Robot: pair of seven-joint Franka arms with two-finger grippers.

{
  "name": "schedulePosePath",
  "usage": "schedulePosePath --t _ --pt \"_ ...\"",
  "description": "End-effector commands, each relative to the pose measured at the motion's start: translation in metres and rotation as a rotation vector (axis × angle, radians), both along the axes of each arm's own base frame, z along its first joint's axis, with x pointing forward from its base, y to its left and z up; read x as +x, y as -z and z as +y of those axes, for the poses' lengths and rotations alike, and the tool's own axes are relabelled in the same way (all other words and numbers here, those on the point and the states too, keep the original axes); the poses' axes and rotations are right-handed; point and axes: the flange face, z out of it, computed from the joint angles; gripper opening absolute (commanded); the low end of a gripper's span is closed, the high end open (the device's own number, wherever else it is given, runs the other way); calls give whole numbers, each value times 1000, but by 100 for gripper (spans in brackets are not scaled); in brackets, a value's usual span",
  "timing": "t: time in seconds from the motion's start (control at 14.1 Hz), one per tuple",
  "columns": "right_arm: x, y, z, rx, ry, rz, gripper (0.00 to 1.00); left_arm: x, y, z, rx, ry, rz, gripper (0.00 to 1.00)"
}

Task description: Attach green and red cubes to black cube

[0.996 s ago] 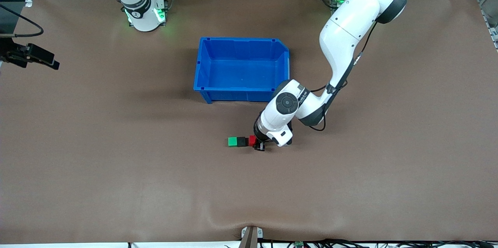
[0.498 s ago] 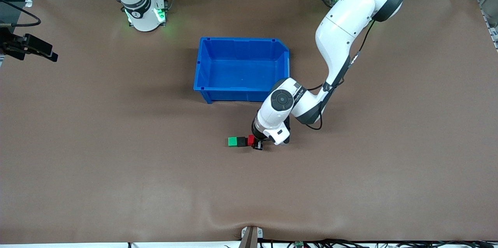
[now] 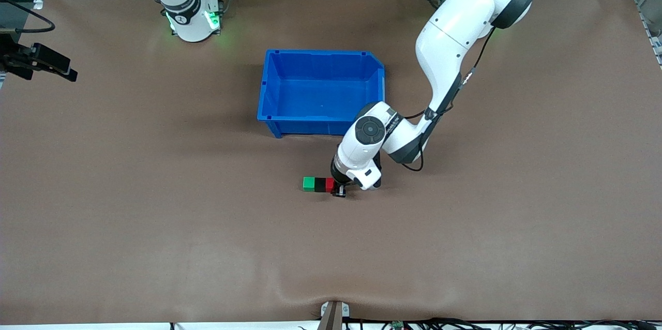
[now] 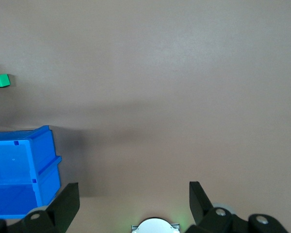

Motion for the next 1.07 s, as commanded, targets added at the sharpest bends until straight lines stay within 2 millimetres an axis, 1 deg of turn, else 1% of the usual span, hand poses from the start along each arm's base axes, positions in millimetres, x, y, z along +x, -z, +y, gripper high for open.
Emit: schedulePosePath --t 0.0,0.21,0.28,0.43,0.5,0.64,0.71,0.78,0.85,0.93,1.0 --pt "-3 -5 2 -15 7 5 100 -26 42 -23 -15 -14 61 0" --pt "-3 -5 1 -15 4 4 100 -25 37 -19 9 -39 110 0" --pt "-3 -5 1 -15 7 5 100 -24 31 -18 5 -49 122 0" --pt "-3 -5 1 -16 5 6 100 -29 31 -15 49 -43 180 0" --pt "-4 -5 0 -19 16 7 100 -26 25 -12 54 -46 184 0" --pt "-7 -6 -7 -16 28 19 100 -22 25 -8 56 -53 187 0" --pt "-8 -11 -7 -14 26 10 100 -21 25 -8 54 -54 186 0" --pt "-7 -14 -7 -15 25 0 100 -19 25 -5 53 -55 184 4" --pt "-7 -15 -5 -14 21 -1 100 -17 25 -3 52 -59 183 13" --pt "-7 -14 -3 -14 18 3 100 -16 24 -2 53 -59 181 24" --pt "-6 -14 -1 -14 14 0 100 -14 22 0 52 -62 180 38"
